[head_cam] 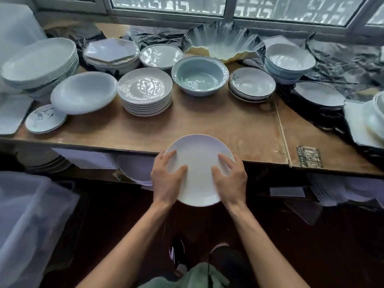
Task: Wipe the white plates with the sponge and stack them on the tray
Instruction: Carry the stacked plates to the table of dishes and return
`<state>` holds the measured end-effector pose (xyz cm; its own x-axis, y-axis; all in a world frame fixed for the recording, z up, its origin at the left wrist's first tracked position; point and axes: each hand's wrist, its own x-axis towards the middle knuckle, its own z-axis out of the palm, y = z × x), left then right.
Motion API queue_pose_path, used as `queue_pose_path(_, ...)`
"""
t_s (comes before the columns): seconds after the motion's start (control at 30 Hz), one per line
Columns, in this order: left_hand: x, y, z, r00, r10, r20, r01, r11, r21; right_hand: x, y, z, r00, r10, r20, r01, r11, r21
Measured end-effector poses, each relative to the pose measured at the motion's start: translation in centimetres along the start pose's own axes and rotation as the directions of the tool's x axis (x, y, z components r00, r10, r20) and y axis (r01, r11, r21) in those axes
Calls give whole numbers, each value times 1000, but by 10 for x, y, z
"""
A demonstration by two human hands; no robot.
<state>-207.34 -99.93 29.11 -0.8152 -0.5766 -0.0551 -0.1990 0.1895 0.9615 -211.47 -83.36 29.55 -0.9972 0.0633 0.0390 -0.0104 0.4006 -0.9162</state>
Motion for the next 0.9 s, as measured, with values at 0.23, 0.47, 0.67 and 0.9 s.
queue_pose_path(0.23,83,-3,43,999,13,32,-15,997,75,84,16,23,1000,24,-5,-24,999,-23)
queue_pose_path(0.47,151,-4,103,999,-25,26,22,992,121,178,44,32,998,42,48,-38,996,-82)
queue_pose_path(0.67,193,-19,141,998,-57,15,54,989,135,232,68,43,998,39,58,-33,994,-103)
queue_pose_path(0.9,230,-44,167,993,-110,29,104,980,169,264,97,65,995,76,68,-66,988,-139)
